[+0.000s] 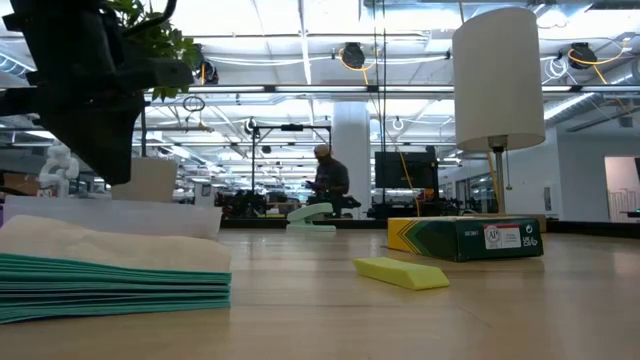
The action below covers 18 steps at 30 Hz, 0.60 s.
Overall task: Pack school essentials
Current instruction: Put the violet scissor into the purple supply box
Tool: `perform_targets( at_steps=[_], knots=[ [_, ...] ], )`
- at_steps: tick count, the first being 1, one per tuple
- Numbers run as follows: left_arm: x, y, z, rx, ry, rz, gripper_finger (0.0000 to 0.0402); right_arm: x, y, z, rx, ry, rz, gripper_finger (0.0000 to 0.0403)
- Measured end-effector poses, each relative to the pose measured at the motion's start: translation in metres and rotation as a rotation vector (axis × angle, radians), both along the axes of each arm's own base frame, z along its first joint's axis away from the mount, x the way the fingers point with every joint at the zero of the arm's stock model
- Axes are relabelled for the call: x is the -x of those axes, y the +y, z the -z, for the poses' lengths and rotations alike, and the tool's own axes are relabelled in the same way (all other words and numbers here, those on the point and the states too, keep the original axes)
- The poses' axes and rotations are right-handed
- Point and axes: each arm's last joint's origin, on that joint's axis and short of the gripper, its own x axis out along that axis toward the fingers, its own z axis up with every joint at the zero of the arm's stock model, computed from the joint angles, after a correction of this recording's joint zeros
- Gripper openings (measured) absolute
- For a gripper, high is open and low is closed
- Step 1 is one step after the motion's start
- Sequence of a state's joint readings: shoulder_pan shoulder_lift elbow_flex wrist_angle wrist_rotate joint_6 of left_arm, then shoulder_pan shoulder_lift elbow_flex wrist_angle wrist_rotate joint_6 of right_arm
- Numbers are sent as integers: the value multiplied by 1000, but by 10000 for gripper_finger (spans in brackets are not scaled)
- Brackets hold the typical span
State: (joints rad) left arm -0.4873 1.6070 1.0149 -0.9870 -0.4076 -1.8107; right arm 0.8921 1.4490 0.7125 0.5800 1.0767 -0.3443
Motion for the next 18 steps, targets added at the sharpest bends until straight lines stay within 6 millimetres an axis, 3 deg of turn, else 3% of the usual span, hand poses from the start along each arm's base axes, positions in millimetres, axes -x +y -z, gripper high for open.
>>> perform_targets(
  at_steps=[18],
  knots=[
    [-7,-3,0,7,-28,113,54,0,0,0,-17,-3,2,224]
  ],
)
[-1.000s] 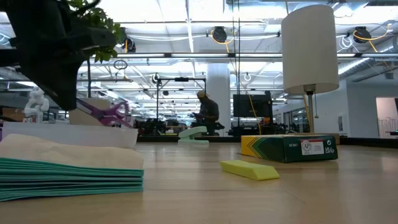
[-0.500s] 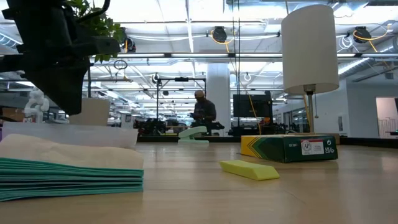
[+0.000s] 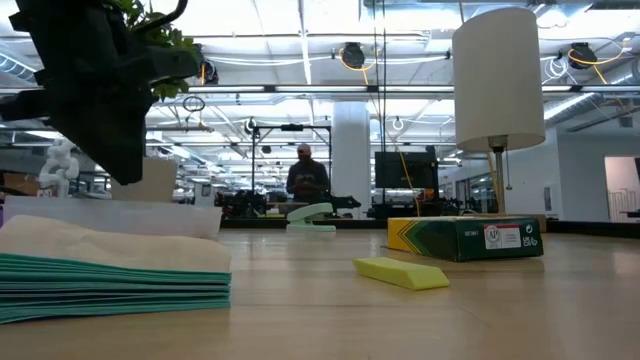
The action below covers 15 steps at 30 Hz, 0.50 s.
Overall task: Pack school essentials
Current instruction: Put the violet scissor into the purple supply box
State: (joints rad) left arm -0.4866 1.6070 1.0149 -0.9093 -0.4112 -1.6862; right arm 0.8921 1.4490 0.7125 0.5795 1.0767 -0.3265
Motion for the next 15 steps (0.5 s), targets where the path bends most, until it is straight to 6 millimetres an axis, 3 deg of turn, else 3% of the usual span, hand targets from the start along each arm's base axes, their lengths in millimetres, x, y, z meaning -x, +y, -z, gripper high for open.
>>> perform_targets(
  at_steps=[15],
  knots=[
    [-7,8,22,-19,137,-10,180,0,0,0,-4,0,-3,224]
  ],
)
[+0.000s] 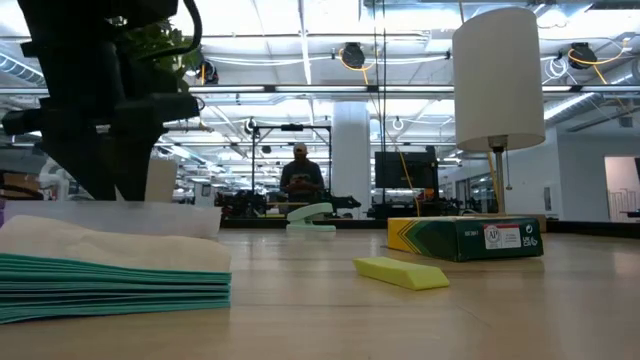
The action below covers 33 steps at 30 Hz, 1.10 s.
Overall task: Pack school essentials
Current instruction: Put the violet scissor into the purple supply box
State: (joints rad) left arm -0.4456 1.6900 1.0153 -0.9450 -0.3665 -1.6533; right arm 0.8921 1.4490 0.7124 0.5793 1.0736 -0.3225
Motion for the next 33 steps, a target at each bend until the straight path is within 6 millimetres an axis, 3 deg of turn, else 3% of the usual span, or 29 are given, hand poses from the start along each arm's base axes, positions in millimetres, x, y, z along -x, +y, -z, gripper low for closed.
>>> perform_targets(
  at_steps=[5,18,28,33],
  knots=[
    [0,4,0,-6,13,-9,184,0,0,0,0,0,0,224],
    [3,5,0,-13,82,49,95,0,0,0,0,0,0,224],
    [10,8,-1,-37,161,60,58,0,0,0,0,0,-1,224],
    [10,8,-1,-41,168,79,60,0,0,0,-1,0,-1,224]
  ],
)
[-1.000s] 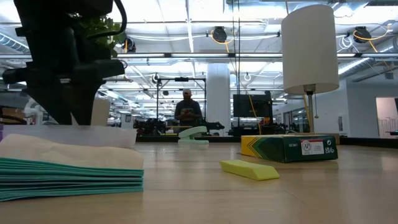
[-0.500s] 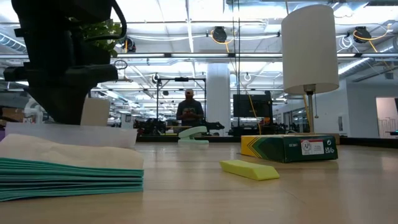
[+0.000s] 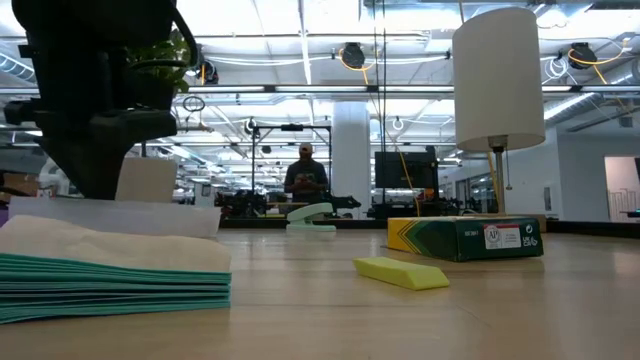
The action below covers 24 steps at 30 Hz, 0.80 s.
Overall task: Pack school essentials
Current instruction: Put the violet scissor into the purple supply box, then put the black pen into the purple supply box
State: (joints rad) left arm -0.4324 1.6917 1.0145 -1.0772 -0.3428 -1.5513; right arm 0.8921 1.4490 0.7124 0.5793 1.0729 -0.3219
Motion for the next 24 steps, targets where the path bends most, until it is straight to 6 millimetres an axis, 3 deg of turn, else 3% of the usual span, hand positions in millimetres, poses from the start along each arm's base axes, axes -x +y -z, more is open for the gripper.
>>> perform_targets(
  at_steps=[16,24],
  knots=[
    [2,2,-1,-32,28,32,147,0,0,0,0,0,0,224],
    [-5,-5,-14,-78,-25,72,146,0,0,0,-23,-4,3,224]
  ],
)
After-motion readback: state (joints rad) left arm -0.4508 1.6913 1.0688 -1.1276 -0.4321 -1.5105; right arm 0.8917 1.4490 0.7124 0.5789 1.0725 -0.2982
